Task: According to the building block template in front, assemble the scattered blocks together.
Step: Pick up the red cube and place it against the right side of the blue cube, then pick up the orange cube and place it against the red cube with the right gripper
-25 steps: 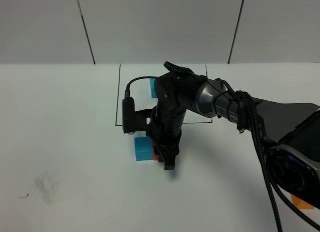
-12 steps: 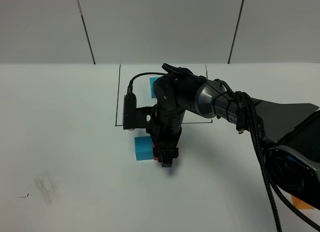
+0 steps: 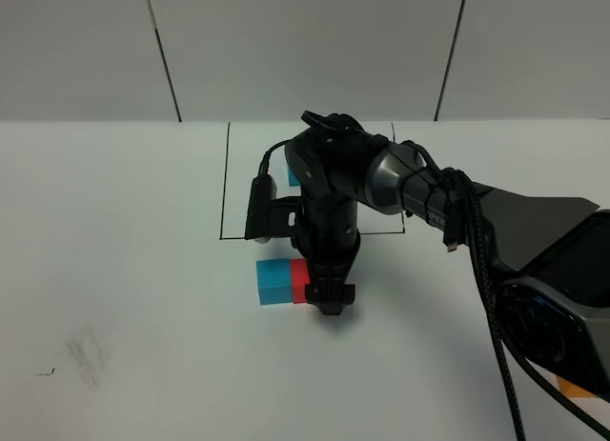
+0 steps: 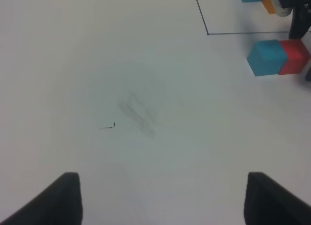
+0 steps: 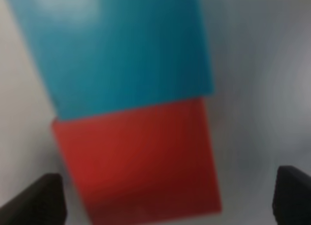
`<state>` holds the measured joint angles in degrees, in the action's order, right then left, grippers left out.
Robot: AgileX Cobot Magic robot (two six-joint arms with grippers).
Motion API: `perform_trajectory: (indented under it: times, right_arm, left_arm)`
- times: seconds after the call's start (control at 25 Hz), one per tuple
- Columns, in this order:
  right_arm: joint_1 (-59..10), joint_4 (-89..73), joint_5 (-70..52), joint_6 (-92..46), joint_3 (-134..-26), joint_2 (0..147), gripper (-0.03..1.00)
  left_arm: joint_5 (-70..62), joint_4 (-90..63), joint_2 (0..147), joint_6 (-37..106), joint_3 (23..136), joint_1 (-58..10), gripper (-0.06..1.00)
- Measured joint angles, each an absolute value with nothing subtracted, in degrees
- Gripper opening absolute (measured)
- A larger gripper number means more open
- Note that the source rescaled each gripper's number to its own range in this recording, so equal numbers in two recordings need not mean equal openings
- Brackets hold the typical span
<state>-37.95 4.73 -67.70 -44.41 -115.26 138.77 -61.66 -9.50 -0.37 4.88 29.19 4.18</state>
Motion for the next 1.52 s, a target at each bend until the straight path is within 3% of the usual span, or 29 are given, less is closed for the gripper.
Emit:
perform_trajectory:
  times: [0.4,0.76,0.96,1.52]
  right_arm:
    - [-37.95,3.73,-69.40,-40.72,-120.80,133.06,0.70]
    - [-37.46,14.09,-69.64,-22.60,-120.90,125.83,0.70]
    - [-33.89,15.46,-69.59,-10.89,-119.54,124.58,0.70]
    - [-21.96,13.44,-69.88,-4.22,-90.81,107.96,0.70]
  left_arm:
    - [-61.66,-9.50,-0.37,4.88,29.19,4.18,1.00]
    - [-61.66,-9.50,-0.37,4.88,29.19,4.18,1.00]
    - [-61.66,-9.50,-0.37,4.88,29.19,4.18,1.00]
    - [-61.66,-9.50,-0.37,4.88,29.19,4.18,1.00]
